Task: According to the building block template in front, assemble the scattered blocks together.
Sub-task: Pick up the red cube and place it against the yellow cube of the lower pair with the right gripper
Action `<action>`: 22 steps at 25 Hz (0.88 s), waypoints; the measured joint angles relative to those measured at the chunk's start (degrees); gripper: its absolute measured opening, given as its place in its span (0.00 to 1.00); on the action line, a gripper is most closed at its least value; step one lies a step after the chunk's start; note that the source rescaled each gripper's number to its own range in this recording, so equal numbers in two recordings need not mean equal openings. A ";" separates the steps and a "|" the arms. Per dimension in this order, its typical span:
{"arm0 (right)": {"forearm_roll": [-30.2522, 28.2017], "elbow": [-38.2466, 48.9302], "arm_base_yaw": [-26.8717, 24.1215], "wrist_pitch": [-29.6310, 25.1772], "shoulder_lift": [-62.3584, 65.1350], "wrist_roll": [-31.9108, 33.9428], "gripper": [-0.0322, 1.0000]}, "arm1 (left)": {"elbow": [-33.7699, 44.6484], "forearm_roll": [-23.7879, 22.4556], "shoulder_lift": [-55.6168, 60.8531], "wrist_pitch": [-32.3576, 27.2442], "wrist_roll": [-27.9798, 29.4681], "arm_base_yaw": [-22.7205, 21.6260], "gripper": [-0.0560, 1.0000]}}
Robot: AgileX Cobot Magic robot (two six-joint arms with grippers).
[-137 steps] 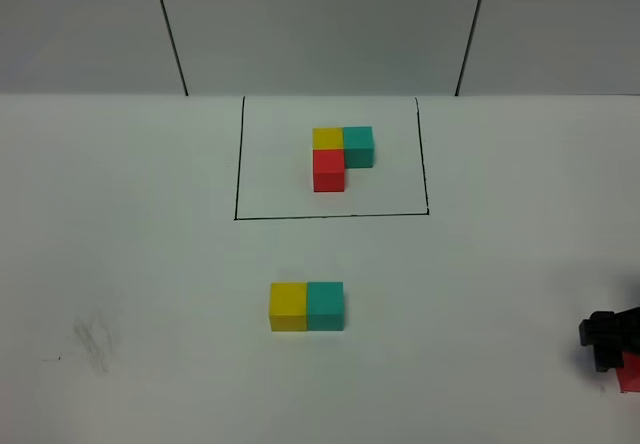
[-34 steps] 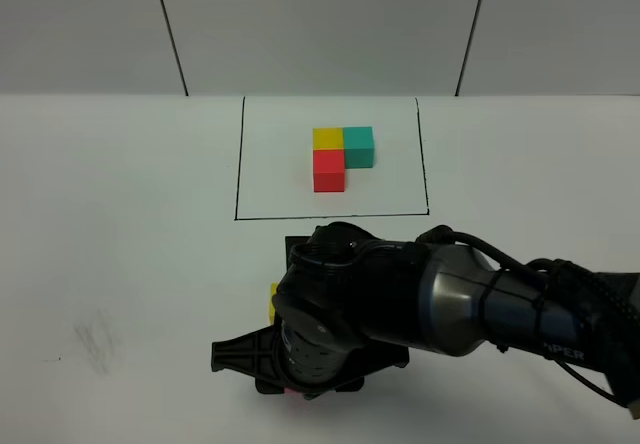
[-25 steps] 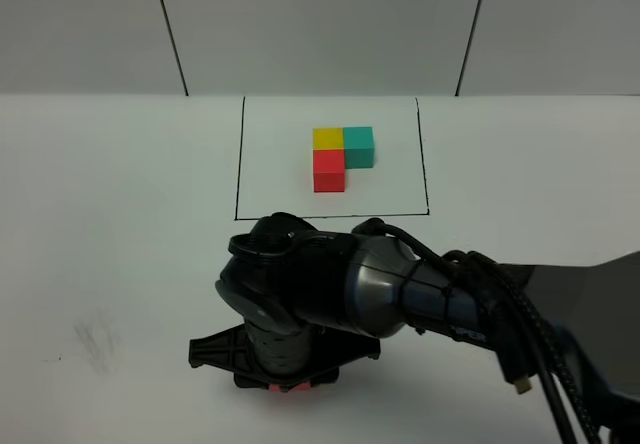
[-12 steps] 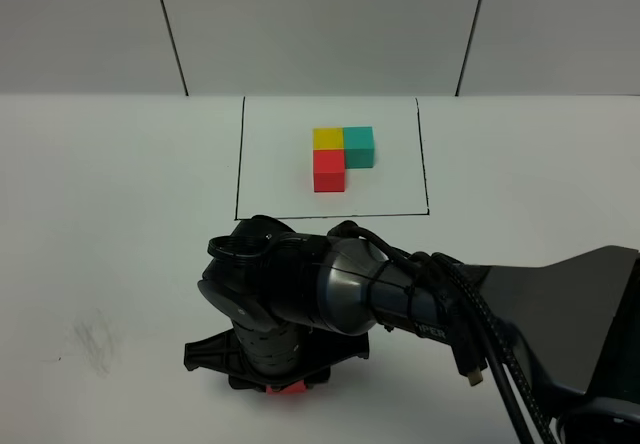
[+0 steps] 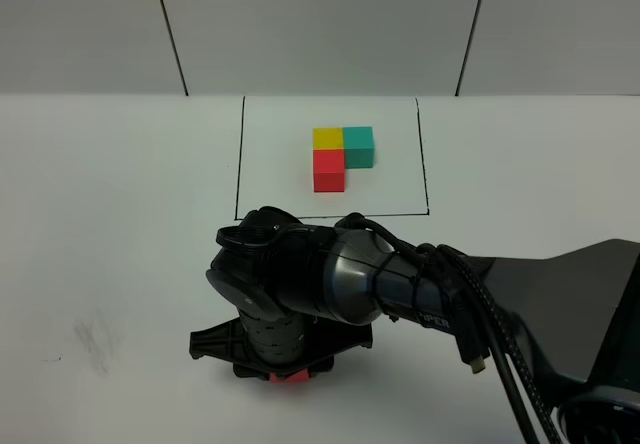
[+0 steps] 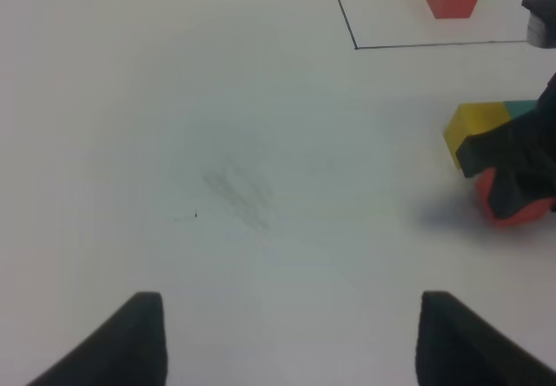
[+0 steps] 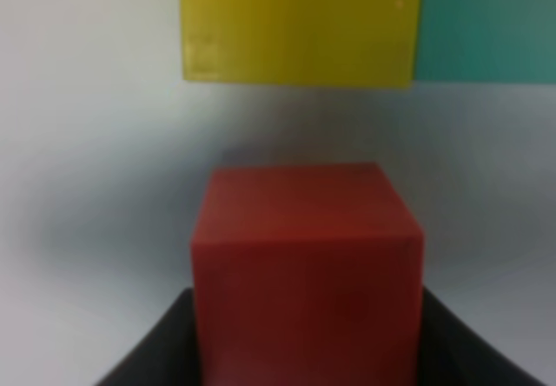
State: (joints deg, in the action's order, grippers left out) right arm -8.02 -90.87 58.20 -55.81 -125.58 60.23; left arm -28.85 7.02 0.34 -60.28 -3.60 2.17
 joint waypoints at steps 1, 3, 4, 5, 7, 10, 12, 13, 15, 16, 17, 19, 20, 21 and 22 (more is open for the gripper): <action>-0.15 0.00 0.00 0.12 0.00 0.00 0.05 | 0.00 0.00 0.00 0.00 0.00 0.00 0.39; -0.49 0.00 0.00 0.26 0.00 0.00 0.05 | 0.00 0.00 0.00 0.00 0.00 0.00 0.39; -0.49 0.00 0.00 0.39 0.00 0.00 0.05 | 0.00 0.00 0.00 0.00 0.00 0.00 0.39; -0.51 0.00 0.00 0.68 0.00 0.00 0.05 | 0.00 0.00 0.00 0.00 0.00 0.00 0.39; -0.78 0.00 0.00 1.28 0.00 -0.02 0.05 | 0.00 0.00 0.00 0.00 0.00 0.00 0.39; -0.88 0.00 0.00 2.06 0.00 -0.22 0.05 | 0.00 0.00 0.00 0.00 0.00 0.00 0.39; -0.88 0.00 0.00 2.19 0.00 -0.22 0.05 | 0.00 0.00 0.00 0.00 0.00 0.00 0.39; -0.88 -0.06 0.00 2.27 0.00 -0.22 0.05 | 0.00 0.00 0.00 0.00 0.00 0.00 0.39; -0.88 -0.06 0.00 2.33 0.00 -0.22 0.05 | 0.00 0.00 0.00 0.00 0.00 0.00 0.39; -0.88 -0.06 -0.12 2.44 0.00 -0.35 0.05 | 0.00 0.00 0.00 0.00 0.00 0.00 0.39; -0.82 -0.06 -0.34 2.44 0.00 -0.42 0.05 | 0.00 0.00 0.00 0.00 0.00 0.00 0.39; -0.82 -0.06 -0.64 2.44 0.00 -0.46 0.05 | 0.00 0.00 0.00 0.00 0.00 0.00 0.39; -0.90 -0.06 -0.78 2.44 0.00 -0.42 0.05 | 0.00 0.00 0.00 0.00 0.00 0.00 0.39; -0.90 -0.06 -0.78 2.44 0.00 -0.42 0.05 | 0.00 0.00 0.00 0.00 0.00 0.00 0.39; -0.90 -0.06 -0.78 2.44 0.00 -0.42 0.05 | 0.00 0.00 0.00 0.00 0.00 0.00 0.39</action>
State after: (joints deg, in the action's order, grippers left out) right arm -8.91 -90.93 57.42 -53.37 -125.58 59.81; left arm -28.85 7.02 0.34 -60.28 -3.60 2.17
